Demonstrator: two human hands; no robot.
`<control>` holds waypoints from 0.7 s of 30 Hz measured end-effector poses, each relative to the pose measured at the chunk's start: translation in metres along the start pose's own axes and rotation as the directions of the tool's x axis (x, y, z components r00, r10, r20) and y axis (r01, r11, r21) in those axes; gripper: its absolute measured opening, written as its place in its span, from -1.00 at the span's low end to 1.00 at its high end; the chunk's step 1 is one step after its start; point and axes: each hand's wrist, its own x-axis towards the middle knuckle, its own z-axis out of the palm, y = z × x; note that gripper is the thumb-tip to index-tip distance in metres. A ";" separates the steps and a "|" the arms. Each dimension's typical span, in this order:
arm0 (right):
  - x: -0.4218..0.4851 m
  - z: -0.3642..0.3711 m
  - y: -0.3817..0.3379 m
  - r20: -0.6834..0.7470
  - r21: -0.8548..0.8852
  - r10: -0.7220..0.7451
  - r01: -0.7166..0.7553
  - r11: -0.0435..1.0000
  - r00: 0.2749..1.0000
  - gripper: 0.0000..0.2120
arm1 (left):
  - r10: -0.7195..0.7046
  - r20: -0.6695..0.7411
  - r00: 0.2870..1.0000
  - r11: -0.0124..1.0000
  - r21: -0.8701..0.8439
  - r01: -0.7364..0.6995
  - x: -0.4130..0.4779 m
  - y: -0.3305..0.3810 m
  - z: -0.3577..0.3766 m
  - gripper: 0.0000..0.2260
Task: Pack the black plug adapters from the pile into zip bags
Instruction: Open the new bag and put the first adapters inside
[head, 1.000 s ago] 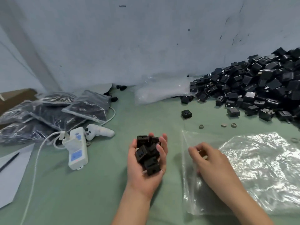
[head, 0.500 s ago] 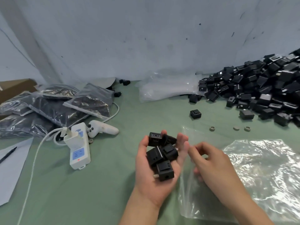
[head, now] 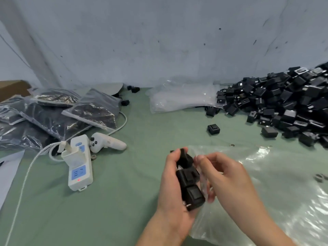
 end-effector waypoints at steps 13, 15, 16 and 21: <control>0.001 -0.002 -0.019 -0.061 -0.412 -0.192 0.151 0.899 0.979 -0.78 | 0.094 0.116 0.989 0.958 0.259 -0.122 -0.004 -0.022 -0.003 -0.56; -0.004 -0.002 -0.022 -0.059 -0.616 -0.319 0.216 0.757 0.946 -0.77 | 0.146 0.062 0.987 0.932 0.327 -0.158 -0.003 -0.024 -0.004 -0.61; -0.005 -0.002 -0.022 -0.052 -0.718 -0.395 0.241 0.654 0.917 -0.78 | 0.188 0.017 0.982 0.902 0.394 -0.179 -0.003 -0.027 -0.005 -0.64; -0.011 -0.002 -0.025 0.000 -0.855 -0.532 0.276 0.439 0.847 -0.81 | 0.395 0.040 0.918 0.651 0.692 -0.310 -0.001 -0.046 -0.011 -0.74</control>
